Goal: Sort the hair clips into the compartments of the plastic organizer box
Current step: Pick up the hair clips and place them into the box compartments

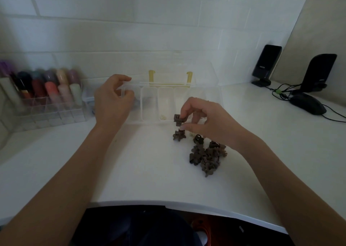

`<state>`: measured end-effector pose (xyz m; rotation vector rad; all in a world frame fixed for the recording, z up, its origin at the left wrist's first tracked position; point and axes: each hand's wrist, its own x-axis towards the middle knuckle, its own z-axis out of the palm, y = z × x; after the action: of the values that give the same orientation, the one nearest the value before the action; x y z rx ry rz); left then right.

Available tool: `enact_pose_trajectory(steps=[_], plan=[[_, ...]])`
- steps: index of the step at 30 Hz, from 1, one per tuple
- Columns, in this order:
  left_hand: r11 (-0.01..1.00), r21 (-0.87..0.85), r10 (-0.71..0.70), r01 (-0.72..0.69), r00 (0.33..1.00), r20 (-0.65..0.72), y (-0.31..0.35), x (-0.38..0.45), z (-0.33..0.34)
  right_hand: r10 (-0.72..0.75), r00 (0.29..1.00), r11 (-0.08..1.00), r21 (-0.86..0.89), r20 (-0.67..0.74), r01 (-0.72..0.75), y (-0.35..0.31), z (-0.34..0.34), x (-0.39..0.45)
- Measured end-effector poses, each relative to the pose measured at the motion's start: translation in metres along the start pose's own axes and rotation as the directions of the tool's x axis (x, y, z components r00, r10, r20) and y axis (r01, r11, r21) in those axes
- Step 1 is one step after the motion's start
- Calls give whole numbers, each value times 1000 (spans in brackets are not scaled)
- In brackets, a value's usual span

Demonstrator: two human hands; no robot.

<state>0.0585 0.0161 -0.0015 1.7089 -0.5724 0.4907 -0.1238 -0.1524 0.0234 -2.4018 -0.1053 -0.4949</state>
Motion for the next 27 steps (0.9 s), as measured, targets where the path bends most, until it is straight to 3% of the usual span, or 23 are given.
enact_pose_trajectory(steps=[6,11,15,18,23,27], plan=[[1000,-19,-4,4,1000,8,0,0,0,-45,989,995,-93,-142,32,7,0,1],[1000,-15,-10,10,1000,6,0,1,0,86,905,989,-77,-417,-130,15,-12,2],[1000,-20,-15,15,1000,12,1,1,1,213,813,959,-42,-543,-279,28,-28,1],[1000,-14,-13,13,1000,10,2,0,-1,289,824,936,-36,-488,-349,37,-35,-1],[1000,-8,-15,15,1000,5,1,1,0,162,889,968,-108,-428,-229,39,-33,-3],[1000,-5,-15,15,1000,6,2,1,0,125,868,970,-126,-481,-209,38,-30,0]])
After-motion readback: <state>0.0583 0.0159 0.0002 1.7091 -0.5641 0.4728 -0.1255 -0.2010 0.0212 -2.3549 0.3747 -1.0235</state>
